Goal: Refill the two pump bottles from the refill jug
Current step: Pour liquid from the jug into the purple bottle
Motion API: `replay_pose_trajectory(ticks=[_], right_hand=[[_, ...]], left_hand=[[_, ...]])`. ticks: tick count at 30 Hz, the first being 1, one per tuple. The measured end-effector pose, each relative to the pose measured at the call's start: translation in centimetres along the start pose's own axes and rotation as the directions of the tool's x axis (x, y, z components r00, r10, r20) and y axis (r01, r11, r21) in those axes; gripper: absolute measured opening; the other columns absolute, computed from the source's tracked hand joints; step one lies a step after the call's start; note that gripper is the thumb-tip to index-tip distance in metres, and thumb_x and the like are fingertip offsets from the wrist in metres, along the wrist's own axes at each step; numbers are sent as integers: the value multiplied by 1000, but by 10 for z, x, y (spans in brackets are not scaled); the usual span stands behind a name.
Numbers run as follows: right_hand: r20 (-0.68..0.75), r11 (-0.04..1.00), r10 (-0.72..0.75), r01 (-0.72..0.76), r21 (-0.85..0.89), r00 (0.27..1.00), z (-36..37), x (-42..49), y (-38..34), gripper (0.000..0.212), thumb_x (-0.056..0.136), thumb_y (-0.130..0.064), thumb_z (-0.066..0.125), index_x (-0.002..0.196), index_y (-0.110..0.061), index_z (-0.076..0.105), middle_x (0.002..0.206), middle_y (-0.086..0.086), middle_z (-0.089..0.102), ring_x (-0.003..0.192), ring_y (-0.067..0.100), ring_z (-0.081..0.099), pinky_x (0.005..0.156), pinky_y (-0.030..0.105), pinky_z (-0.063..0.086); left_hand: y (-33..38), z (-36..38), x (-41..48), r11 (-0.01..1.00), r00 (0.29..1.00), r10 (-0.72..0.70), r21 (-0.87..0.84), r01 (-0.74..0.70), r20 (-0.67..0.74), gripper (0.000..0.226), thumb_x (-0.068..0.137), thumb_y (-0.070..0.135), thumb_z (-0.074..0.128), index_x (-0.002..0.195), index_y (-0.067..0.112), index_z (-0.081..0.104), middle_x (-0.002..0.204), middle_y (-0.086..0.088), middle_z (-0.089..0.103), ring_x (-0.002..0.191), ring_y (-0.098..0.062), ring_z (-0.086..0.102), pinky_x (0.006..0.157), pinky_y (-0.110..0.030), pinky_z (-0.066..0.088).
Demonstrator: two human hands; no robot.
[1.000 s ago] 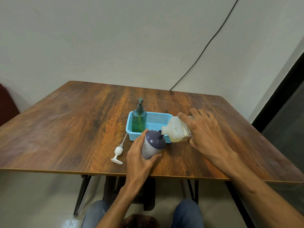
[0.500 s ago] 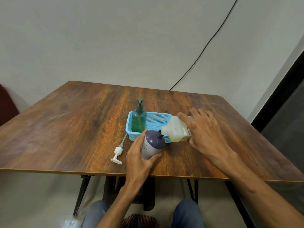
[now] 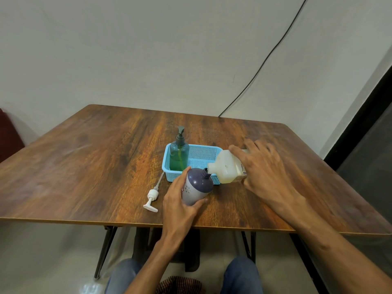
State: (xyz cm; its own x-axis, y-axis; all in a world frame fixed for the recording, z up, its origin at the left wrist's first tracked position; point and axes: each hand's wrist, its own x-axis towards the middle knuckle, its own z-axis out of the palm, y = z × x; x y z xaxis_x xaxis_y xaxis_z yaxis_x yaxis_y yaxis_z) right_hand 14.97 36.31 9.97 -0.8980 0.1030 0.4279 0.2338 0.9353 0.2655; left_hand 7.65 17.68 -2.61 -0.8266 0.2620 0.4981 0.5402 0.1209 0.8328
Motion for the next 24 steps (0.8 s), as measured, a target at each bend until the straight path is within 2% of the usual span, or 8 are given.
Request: replay_pose_trajectory(ticks=[6, 12, 20, 24], right_hand=[[15, 1000, -12, 12, -19, 1000, -2, -1, 0, 87, 63, -30, 91, 138, -27, 49, 130, 13, 56, 117, 34, 52, 100, 50, 41], [-31, 1000, -24, 23, -19, 999, 2, 0, 1, 88, 53, -29, 95, 131, -25, 55, 122, 15, 61, 107, 34, 57, 93, 51, 46], [-50, 1000, -26, 25, -13, 998, 2, -1, 1, 89, 51, -27, 96, 131, -24, 55, 119, 15, 61, 106, 35, 57, 92, 51, 47], [-59, 999, -31, 30, -15, 998, 1, -1, 1, 89, 51, -27, 96, 130, -24, 56, 119, 15, 61, 105, 34, 57, 92, 51, 47]], left_hand=[[0, 0, 0, 1000, 1000, 4, 1, -4, 2, 92, 66, 31, 92, 145, 19, 47, 140, 9, 56, 127, 3, 51, 103, -13, 43], [-1, 0, 0, 1000, 1000, -1, -11, 1, 8, 93, 66, 32, 91, 146, 21, 45, 140, 10, 55, 127, 5, 50, 101, -9, 41], [2, 0, -1, 1000, 1000, 5, -25, -5, 4, 91, 67, 32, 91, 146, 20, 46, 139, 11, 55, 126, 5, 51, 100, -9, 42], [1, 0, -1, 1000, 1000, 3, -20, -3, 2, 92, 66, 33, 91, 146, 20, 46, 140, 9, 56, 127, 3, 52, 102, -15, 44]])
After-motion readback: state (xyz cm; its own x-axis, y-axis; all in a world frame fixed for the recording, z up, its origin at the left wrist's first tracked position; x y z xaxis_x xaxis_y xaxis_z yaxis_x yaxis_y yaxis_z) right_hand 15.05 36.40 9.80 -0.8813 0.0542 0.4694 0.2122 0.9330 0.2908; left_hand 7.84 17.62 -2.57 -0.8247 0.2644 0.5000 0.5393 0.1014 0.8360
